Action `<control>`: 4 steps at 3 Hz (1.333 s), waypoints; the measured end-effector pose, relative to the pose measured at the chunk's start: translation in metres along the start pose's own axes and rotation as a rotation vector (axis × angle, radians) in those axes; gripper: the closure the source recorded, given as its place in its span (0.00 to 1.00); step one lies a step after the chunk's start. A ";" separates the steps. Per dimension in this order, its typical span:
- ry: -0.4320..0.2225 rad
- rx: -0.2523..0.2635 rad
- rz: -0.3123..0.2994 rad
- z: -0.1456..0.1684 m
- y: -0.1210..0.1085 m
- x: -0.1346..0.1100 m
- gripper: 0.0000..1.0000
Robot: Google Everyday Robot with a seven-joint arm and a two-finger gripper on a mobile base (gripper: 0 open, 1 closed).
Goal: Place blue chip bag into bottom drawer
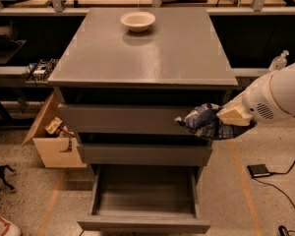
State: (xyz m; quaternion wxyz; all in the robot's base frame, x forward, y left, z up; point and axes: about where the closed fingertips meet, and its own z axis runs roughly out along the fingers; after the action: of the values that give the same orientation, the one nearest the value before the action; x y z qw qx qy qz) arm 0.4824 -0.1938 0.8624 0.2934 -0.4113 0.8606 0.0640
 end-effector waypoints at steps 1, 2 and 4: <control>0.004 -0.026 0.011 0.029 0.008 0.020 1.00; -0.010 -0.091 0.044 0.098 0.028 0.062 1.00; -0.079 -0.183 0.115 0.183 0.048 0.101 1.00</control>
Offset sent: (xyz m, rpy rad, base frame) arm -0.0073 0.0204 -0.2246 0.1517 0.1227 0.0214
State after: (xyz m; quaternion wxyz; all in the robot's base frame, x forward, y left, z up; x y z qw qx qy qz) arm 0.4802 -0.1655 0.6499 0.2842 -0.3837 0.8610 0.1754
